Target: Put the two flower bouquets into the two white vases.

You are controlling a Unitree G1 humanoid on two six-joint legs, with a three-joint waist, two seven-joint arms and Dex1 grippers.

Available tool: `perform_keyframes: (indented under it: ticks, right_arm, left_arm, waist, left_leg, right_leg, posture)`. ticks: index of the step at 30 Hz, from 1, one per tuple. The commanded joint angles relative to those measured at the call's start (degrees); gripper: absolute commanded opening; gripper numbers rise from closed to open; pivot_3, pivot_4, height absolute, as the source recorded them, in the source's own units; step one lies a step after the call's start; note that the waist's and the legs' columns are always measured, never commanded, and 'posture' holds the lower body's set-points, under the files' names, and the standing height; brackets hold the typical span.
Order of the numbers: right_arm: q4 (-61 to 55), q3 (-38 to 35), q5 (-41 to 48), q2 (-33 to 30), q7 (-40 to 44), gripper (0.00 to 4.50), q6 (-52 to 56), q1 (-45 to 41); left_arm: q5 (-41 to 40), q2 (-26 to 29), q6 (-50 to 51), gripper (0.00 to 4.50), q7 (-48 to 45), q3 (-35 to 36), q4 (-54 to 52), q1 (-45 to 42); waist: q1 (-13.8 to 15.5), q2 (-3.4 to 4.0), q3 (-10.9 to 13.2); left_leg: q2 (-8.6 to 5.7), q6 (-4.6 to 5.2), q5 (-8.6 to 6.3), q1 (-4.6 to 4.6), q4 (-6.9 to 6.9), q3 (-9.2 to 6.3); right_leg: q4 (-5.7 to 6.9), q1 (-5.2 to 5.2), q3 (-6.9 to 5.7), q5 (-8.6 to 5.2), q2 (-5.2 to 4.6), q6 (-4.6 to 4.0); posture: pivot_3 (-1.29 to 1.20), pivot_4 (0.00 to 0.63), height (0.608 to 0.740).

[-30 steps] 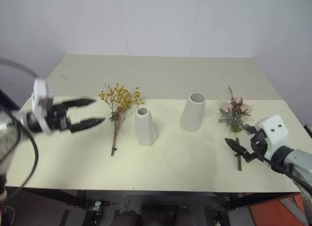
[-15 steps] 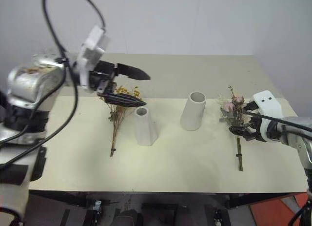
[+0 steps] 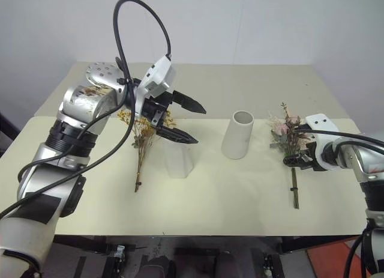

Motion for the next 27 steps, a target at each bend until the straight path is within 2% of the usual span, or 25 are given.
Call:
perform_keyframes:
  ticks: [1,8,12,21,22,27]
  right_arm:
    - [4.53,1.83,-2.78,0.15,1.26,4.50,-2.46,-1.93]
    - [14.61,3.91,-6.38,3.28,3.34,4.50,-7.79,-4.90]
    - [19.29,4.28,-8.02,4.83,5.33,3.60,-9.65,-7.28]
    - [26.35,6.96,-12.36,6.96,8.97,0.35,-11.93,-10.28]
    - [27.18,6.79,-12.80,7.26,8.88,0.23,-12.01,-10.52]
    - [29.12,3.56,-14.12,7.99,6.26,0.23,-12.13,-11.76]
  left_arm:
    - [0.42,-0.46,-0.81,4.49,-0.32,0.84,-1.22,-1.37]
    - [0.58,-0.42,0.08,4.49,0.66,1.74,-2.47,-0.86]
    - [0.17,0.21,1.15,4.50,1.31,2.26,-4.06,0.10]
    - [0.37,1.83,2.19,4.50,2.40,2.91,-4.95,0.59]
    - [0.54,2.02,2.13,4.50,2.80,3.05,-4.63,0.51]
    - [1.34,1.37,3.50,4.50,7.59,4.28,-1.74,-0.43]
  waist:
    - [-0.01,0.00,0.00]
    - [-0.12,0.01,0.00]
    - [-0.15,0.02,0.00]
    - [-0.19,0.03,0.00]
    - [-0.20,0.03,-0.01]
    - [-0.22,0.04,-0.01]
  left_leg:
    - [0.00,0.00,0.00,-0.01,-0.01,0.00]
    - [0.00,0.01,0.00,0.00,0.01,0.01]
    - [0.00,0.00,0.00,0.01,0.03,0.01]
    - [0.00,-0.01,0.01,-0.01,0.03,0.01]
    - [0.00,-0.01,0.01,-0.01,0.03,0.01]
    - [0.00,-0.03,0.02,0.01,0.06,0.00]
  right_leg:
    - [0.01,0.00,0.00,0.00,0.00,0.00]
    - [0.02,-0.01,0.00,0.01,0.00,0.02]
    - [0.03,-0.01,0.01,0.01,0.00,0.02]
    - [0.08,-0.01,0.00,0.02,0.00,0.04]
    - [0.09,-0.01,0.00,0.02,0.00,0.04]
    - [0.09,0.00,0.01,0.03,0.00,0.05]
  posture:
    - [0.00,0.150,0.740]
    - [0.00,0.150,0.740]
    - [0.00,0.150,0.740]
    - [0.00,0.150,0.740]
    - [0.00,0.150,0.740]
    - [0.00,0.150,0.740]
